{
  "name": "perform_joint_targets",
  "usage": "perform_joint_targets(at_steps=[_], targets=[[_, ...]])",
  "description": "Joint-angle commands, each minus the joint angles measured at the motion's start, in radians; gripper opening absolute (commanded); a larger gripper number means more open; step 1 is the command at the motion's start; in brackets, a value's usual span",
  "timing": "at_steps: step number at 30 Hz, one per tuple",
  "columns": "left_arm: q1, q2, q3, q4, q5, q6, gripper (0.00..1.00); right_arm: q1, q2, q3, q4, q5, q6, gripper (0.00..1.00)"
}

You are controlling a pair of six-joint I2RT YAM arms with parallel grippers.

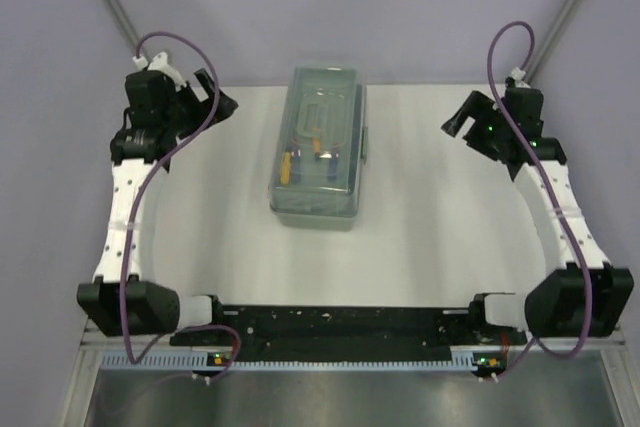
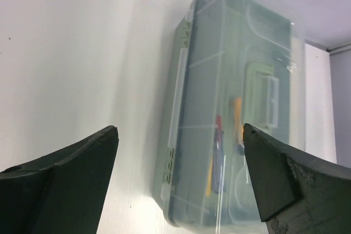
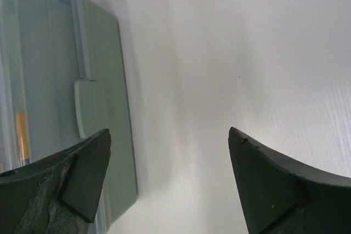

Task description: Pack the tool kit

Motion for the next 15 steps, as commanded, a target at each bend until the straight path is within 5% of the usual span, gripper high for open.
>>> perform_joint_targets(at_steps=[1, 2, 5, 15], targets=[[-0.002, -0.191, -0.078, -0.036, -0.029, 0.03, 0.98, 0.003, -0.223, -0.072, -0.016, 0.053, -0.065, 0.92], [-0.002, -0.231, -0.098, -0.035, -0.02, 0.032, 0.98, 0.003, -0.273, -0.086, -0.008, 0.02, -0.095, 0.99], [-0.002, -0.32, -0.14, -0.053, 0.012, 0.053, 0.98, 0.004, -0.401, -0.128, 0.012, -0.097, -0.25, 0.99], [-0.05, -0.52, -0.238, -0.164, -0.023, 0.107, 0.98, 0.006, -0.815, -0.234, 0.018, -0.019, -0.335, 0.99]])
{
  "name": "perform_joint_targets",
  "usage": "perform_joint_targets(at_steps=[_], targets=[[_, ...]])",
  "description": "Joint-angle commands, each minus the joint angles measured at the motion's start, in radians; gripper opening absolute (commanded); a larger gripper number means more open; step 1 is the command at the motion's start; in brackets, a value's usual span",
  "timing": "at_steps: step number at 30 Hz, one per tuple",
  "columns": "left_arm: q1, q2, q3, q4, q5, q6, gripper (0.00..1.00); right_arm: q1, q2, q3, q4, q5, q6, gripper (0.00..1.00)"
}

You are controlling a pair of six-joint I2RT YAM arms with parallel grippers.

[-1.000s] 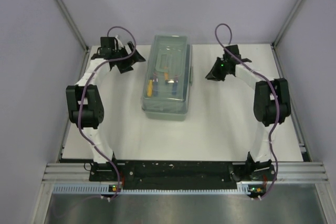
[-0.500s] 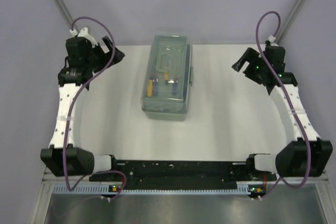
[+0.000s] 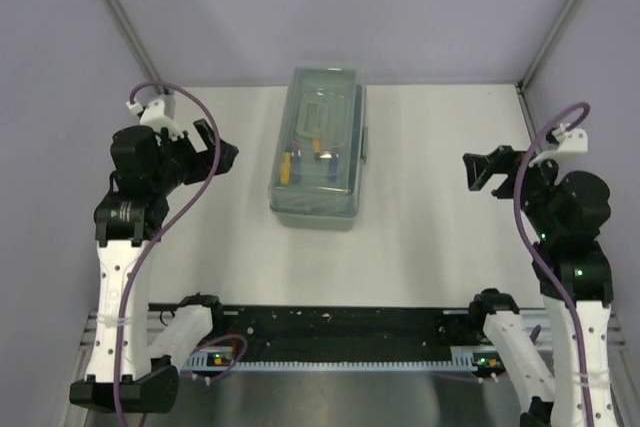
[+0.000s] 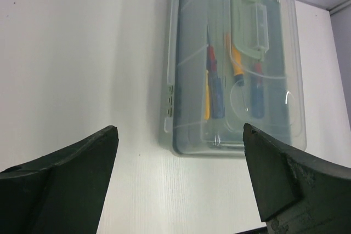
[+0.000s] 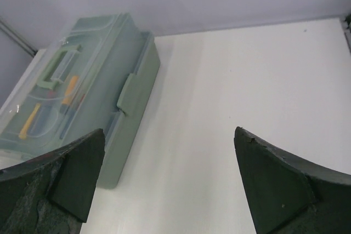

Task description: Pack the tool kit

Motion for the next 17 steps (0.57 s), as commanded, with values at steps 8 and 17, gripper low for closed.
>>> perform_joint_targets(at_steps=[8, 17], targets=[[-0.06, -0.199, -0.001, -0.083, -0.161, 0.065, 0.98, 0.006, -0.178, -0.024, 0.04, 0.14, -0.047, 0.99], [-0.071, -0.279, -0.019, -0.137, -0.201, 0.071, 0.98, 0.006, -0.172, -0.013, -0.016, 0.072, 0.028, 0.99]])
